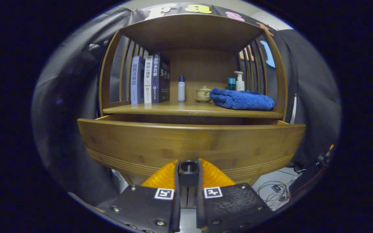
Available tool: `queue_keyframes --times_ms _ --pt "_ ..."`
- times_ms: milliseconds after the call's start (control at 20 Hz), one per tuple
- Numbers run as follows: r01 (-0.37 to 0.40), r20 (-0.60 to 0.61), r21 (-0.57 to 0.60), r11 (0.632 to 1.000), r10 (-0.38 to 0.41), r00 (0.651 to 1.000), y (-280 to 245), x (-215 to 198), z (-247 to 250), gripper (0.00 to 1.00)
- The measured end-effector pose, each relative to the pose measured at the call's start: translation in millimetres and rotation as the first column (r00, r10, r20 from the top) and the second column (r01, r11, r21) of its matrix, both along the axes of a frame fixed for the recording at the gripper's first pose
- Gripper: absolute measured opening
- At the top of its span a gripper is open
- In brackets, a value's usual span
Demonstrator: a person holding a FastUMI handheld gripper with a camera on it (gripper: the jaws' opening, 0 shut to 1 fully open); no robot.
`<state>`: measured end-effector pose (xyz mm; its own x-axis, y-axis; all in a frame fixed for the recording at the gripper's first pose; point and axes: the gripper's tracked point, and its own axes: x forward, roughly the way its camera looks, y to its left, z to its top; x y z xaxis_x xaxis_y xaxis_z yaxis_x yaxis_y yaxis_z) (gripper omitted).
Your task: Pull open the drawer, take out the items inside it, and place them on the countertop above the cabinet.
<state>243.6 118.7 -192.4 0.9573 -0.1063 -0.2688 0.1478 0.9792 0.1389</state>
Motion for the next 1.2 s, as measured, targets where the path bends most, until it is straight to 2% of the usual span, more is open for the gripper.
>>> queue_keyframes --times_ms 50,100,200,250,400,550,650,800,1000,1200 --pt "-0.002 0.039 -0.010 1.000 0.002 0.999 0.8 -7.4 14.9 0.20" --pt "0.030 0.073 -0.043 0.999 -0.027 0.997 -4.1 -16.4 26.5 0.19" --pt "0.002 0.132 -0.142 0.990 0.017 0.991 -3.6 -26.9 45.7 0.02" --pt "-0.022 0.144 -0.171 0.985 0.047 0.989 0.2 -33.9 51.3 0.02" --pt "-0.069 0.134 -0.143 0.987 0.089 0.987 12.4 -41.3 46.8 0.01" --pt "-0.066 0.101 -0.082 0.994 0.074 0.992 12.0 -40.1 38.5 0.01" --pt "-0.051 0.070 -0.057 0.997 0.055 0.996 5.5 -36.0 28.2 0.11" --pt "-0.048 0.026 -0.040 0.998 0.049 0.998 2.0 -18.1 13.3 0.34" --pt "-0.038 -0.044 -0.068 0.997 0.035 0.998 2.9 -6.8 -10.5 0.45" --pt "-0.018 -0.022 -0.012 1.000 0.017 1.000 1.5 1.4 -10.9 0.46"
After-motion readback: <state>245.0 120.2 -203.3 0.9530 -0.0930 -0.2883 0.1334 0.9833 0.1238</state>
